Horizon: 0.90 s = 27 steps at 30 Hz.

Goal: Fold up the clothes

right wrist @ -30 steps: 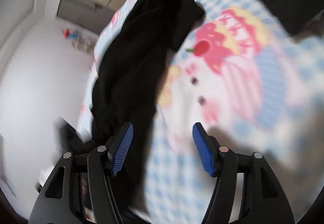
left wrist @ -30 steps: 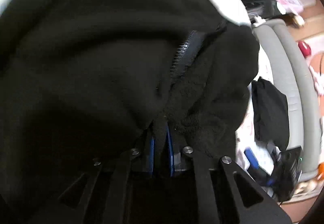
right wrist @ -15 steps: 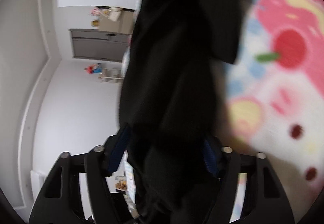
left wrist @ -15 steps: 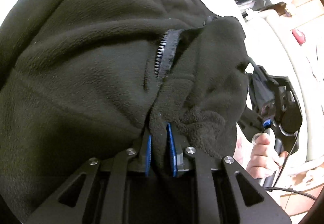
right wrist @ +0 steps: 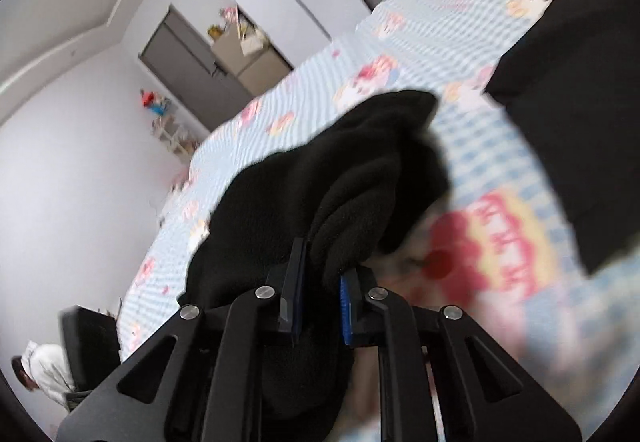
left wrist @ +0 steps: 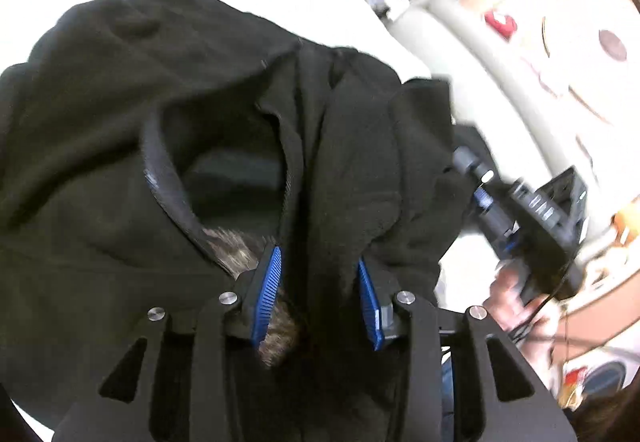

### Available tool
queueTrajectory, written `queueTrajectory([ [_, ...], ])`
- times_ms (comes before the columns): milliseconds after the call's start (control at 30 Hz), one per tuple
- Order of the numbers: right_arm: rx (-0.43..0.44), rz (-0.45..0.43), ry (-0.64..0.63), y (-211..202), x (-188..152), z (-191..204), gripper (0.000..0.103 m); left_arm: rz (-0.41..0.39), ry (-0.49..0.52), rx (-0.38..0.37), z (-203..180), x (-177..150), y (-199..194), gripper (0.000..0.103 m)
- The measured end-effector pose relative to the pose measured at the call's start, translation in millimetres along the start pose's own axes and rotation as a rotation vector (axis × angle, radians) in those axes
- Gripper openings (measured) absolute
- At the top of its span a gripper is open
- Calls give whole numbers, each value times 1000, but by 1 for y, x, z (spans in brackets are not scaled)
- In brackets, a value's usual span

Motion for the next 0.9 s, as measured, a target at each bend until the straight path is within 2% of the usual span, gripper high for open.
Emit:
queueTrajectory([
  [100, 23, -45, 46, -33, 12, -4, 12, 30, 9, -76, -14, -7, 7, 43],
  [167, 52, -134, 39, -68, 29, 4, 8, 23, 22, -147, -28, -10, 5, 52],
  [200, 62, -183, 35, -86, 38, 6, 8, 12, 35, -179, -43, -8, 8, 52],
  [267, 59, -311, -1, -132, 56, 21, 7, 9, 54, -187, -46, -10, 8, 54],
  [333, -20, -423, -84, -175, 65, 20, 5, 8, 71, -191, -48, -11, 9, 55],
  [400, -181, -485, -142, -200, 64, 8, 5, 37, 51, -159, -37, -15, 19, 55],
  [433, -315, -471, -138, -205, 59, -8, 5, 57, 42, -141, -34, -16, 25, 55],
  [467, -409, -437, -110, -208, 52, -26, 5, 84, 42, -105, -28, -21, 29, 55],
  [533, -461, -375, -25, -215, 35, -57, 7, 139, 41, -36, -16, -30, 38, 55],
  [600, -387, -281, 44, -217, 21, -75, 10, 164, 40, -22, -8, -37, 39, 55],
  [633, -349, -230, 54, -214, 16, -77, 18, 159, 31, -36, -5, -39, 38, 55],
  [667, -314, -176, 58, -209, 10, -78, 23, 155, 23, -47, -4, -38, 40, 55],
  [733, -274, -88, 62, -189, -3, -77, 37, 149, 35, -39, -10, -38, 33, 55],
  [767, -249, -40, 69, -174, -10, -77, 38, 139, 43, -32, -16, -40, 32, 54],
  [833, -199, 36, 113, -147, -24, -85, 58, 86, 41, -34, -25, -34, 12, 54],
  [900, -167, 97, 139, -122, -38, -82, 58, 15, 1, -10, -19, -32, -12, 55],
])
Point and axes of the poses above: each gripper's, at about its wrist camera, not at the fingertips, and y roughly the way its jaws point, z to its left, x to its top, the point moved 3 cm from there along y, roughly the way its jaws point, and after that the axes turned 2 degrees about y, right-handed, at the moved point
